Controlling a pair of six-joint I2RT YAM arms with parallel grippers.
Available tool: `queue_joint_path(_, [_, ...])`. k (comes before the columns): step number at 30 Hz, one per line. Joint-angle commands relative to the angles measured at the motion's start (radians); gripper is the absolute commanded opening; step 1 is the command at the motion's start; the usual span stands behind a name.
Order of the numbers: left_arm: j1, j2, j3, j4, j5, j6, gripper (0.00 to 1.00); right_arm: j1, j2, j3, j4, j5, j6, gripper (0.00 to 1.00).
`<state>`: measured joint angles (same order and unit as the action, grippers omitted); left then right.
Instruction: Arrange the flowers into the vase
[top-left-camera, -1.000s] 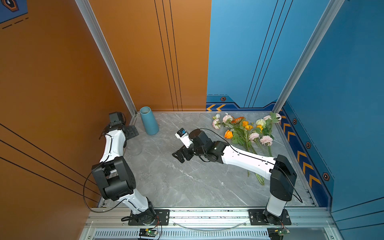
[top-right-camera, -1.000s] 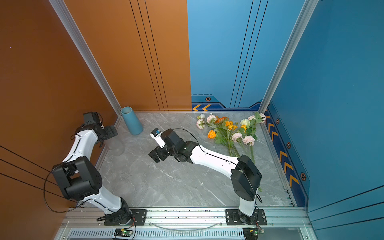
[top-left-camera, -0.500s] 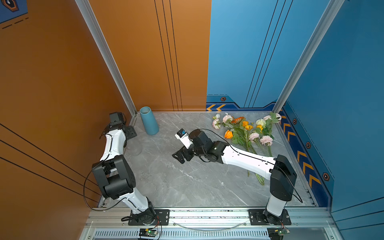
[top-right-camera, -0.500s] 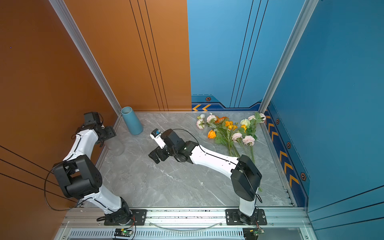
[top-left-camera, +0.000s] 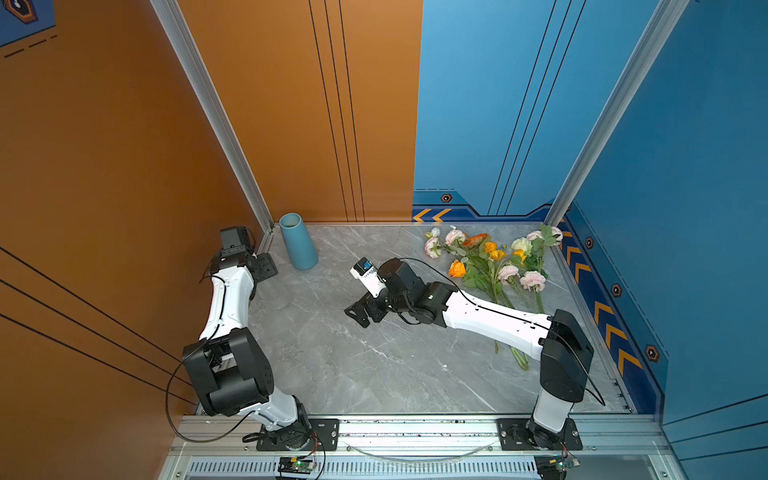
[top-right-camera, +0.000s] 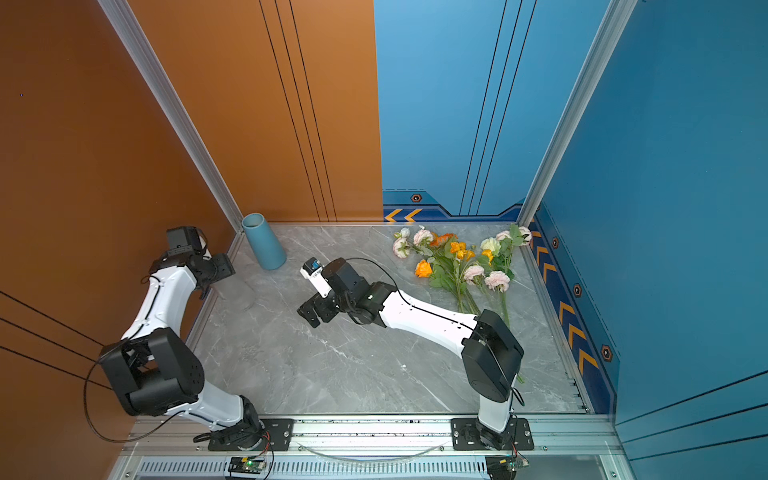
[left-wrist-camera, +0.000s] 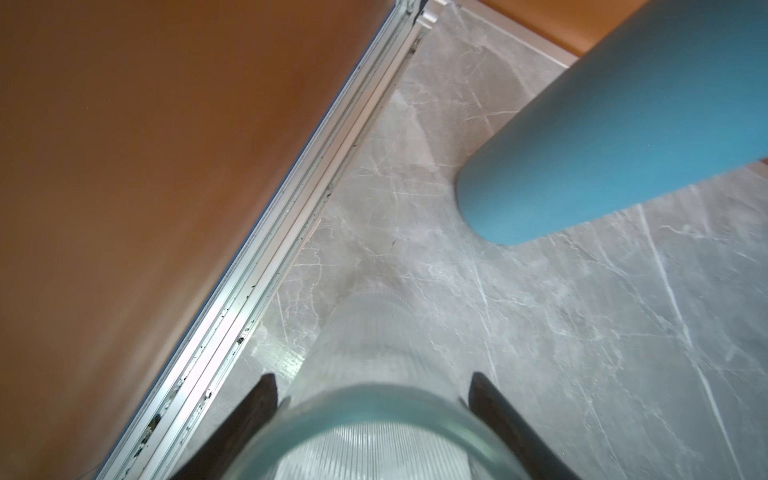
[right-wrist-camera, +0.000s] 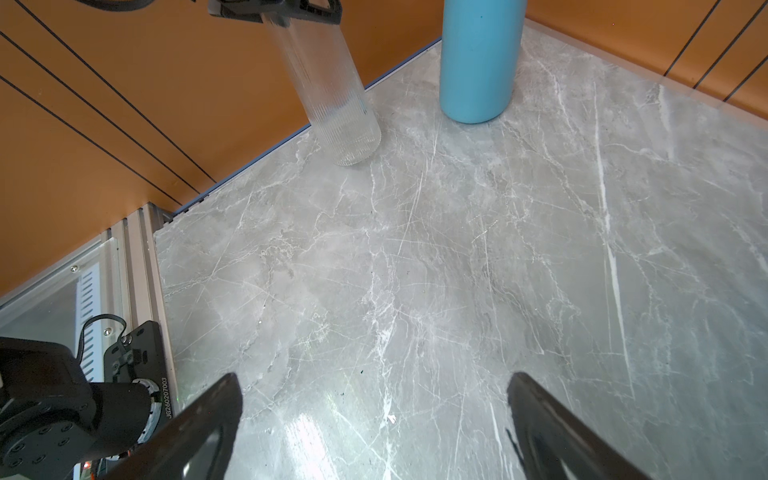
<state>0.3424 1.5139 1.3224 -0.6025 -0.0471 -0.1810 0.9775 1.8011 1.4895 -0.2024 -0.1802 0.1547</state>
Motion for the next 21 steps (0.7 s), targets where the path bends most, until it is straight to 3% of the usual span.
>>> queue_joint_path(1, [-0.079,-0.108,-0.011,0.032,0.040,0.004,0.52,-0.005,-0.041,-0.016,-0.026,0.009,0.008,1.00])
queue_joint_path(11, [-0.470,-0.193,-0.033,0.040,-0.016,0.023,0.50,-0.078,-0.207,-0.188,-0.016,0.071,0.057,1.00])
queue_joint_path(21, [-0.785,-0.094,-0.016,0.120,-0.074,0.031,0.49,-0.187,-0.426,-0.430,-0.015,0.116,0.068,1.00])
